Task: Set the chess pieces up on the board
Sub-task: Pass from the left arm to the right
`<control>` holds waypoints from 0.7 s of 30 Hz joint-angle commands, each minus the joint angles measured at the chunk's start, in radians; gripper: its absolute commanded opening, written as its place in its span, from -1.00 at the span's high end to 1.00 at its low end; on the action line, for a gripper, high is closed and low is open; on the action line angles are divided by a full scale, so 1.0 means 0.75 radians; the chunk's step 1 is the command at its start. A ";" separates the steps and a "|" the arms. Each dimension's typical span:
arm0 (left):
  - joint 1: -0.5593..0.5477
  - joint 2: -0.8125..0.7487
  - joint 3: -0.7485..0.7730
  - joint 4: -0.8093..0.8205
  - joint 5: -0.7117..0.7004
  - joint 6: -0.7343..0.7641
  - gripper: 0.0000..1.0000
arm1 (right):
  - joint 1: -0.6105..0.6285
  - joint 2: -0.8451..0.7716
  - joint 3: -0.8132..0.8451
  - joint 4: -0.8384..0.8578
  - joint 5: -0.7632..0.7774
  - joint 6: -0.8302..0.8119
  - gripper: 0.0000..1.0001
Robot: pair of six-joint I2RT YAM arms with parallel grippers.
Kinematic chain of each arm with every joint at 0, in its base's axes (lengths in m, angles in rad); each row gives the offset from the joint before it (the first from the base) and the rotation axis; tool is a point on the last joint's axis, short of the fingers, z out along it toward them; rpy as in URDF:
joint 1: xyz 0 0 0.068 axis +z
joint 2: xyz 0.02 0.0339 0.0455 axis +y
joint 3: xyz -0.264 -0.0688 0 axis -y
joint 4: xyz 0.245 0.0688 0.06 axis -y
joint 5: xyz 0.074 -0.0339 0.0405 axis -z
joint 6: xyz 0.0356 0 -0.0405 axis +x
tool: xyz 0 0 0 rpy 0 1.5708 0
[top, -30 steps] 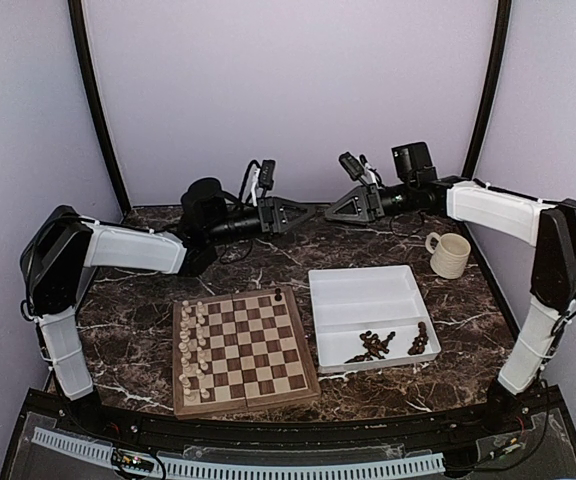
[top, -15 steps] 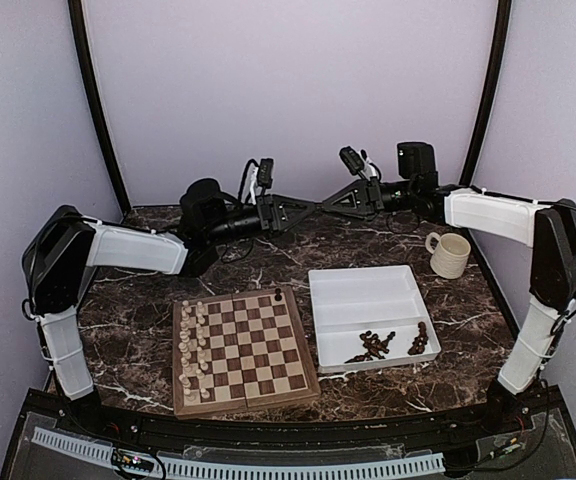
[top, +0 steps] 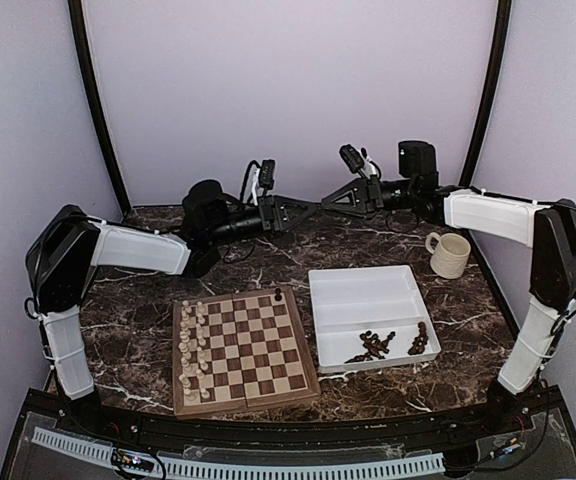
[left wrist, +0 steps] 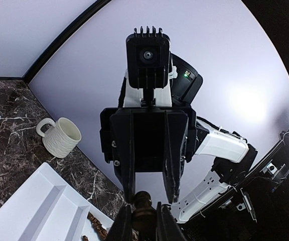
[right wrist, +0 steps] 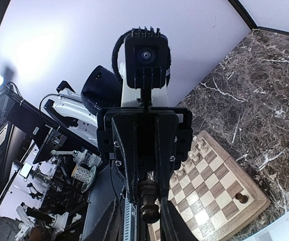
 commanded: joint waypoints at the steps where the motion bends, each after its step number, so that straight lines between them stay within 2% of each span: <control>1: -0.004 0.005 0.033 0.048 0.015 -0.007 0.78 | 0.015 -0.006 0.012 -0.055 0.033 -0.076 0.46; 5: -0.004 0.005 0.033 0.048 0.016 -0.007 0.78 | 0.015 -0.006 0.019 -0.081 0.045 -0.102 0.57; 11: -0.004 0.006 0.033 0.055 0.012 -0.011 0.78 | 0.017 -0.006 0.023 -0.116 0.064 -0.130 0.62; 18: -0.004 0.008 0.032 0.025 0.001 -0.006 0.77 | 0.021 -0.007 0.044 -0.183 0.087 -0.193 0.86; 21: -0.002 -0.006 0.032 -0.046 -0.031 0.028 0.50 | 0.021 -0.009 0.110 -0.372 0.149 -0.378 0.88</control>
